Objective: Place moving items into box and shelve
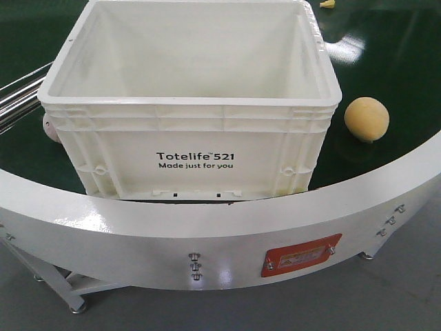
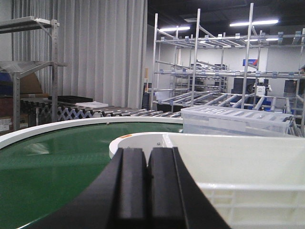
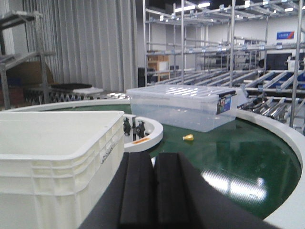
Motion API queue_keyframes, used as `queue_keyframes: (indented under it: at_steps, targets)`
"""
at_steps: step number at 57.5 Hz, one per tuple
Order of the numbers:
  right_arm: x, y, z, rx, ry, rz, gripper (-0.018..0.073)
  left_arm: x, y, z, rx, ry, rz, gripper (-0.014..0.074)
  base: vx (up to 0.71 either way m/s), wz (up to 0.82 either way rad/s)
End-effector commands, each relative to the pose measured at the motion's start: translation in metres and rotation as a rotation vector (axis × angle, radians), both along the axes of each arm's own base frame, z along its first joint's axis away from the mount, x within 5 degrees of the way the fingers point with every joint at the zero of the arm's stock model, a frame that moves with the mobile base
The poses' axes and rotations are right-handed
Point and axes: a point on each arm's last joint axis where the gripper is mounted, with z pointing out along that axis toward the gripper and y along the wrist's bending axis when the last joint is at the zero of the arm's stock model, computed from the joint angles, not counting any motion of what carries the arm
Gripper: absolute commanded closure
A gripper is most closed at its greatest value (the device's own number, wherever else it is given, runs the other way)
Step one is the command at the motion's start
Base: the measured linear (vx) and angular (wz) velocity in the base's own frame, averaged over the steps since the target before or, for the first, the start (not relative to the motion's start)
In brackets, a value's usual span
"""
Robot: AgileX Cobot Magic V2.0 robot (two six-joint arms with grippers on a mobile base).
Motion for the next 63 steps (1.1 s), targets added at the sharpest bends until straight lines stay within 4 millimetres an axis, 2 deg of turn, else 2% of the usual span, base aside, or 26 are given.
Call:
queue_keyframes:
  at_steps: [1, 5, 11, 26, 41, 45, 49, 57, 63]
  targets:
    - [0.005, 0.0, 0.032, -0.009, -0.016, -0.007, 0.0572, 0.002, 0.0, 0.032, -0.001, -0.005, -0.003, 0.0592, 0.0, 0.0]
    - [0.013, 0.001, 0.042, -0.012, 0.044, -0.005, 0.0572, 0.009, 0.0, 0.045, 0.017, 0.083, 0.003, 0.0592, 0.0, 0.0]
    - [0.028, 0.002, 0.046, -0.021, 0.167, -0.003, 0.0572, 0.025, 0.001, 0.048, 0.056, 0.238, 0.017, 0.0592, 0.0, 0.0]
    - [0.068, 0.005, 0.017, -0.037, 0.489, 0.004, 0.0572, 0.055, 0.001, 0.021, 0.049, 0.563, 0.007, 0.0592, 0.0, 0.0]
    - [0.1, 0.007, -0.007, -0.012, 0.684, -0.005, 0.0545, 0.069, 0.001, 0.012, 0.049, 0.653, 0.006, 0.057, 0.0, 0.0]
    - [0.108, 0.007, -0.012, -0.007, 0.718, -0.008, 0.0488, 0.072, 0.001, 0.011, 0.048, 0.666, 0.006, 0.0519, 0.0, 0.0]
    - [0.116, 0.007, -0.016, -0.012, 0.736, -0.01, 0.0396, 0.074, 0.001, 0.01, 0.05, 0.678, 0.007, 0.0425, 0.0, 0.0]
    - [0.131, 0.007, -0.024, 0.015, 0.749, -0.027, 0.0132, 0.079, 0.001, 0.008, 0.052, 0.698, 0.007, 0.0207, 0.0, 0.0]
    - [0.145, 0.005, -0.025, 0.032, 0.783, -0.059, -0.0047, 0.08, 0.001, 0.007, 0.052, 0.706, 0.007, 0.0092, 0.0, 0.0]
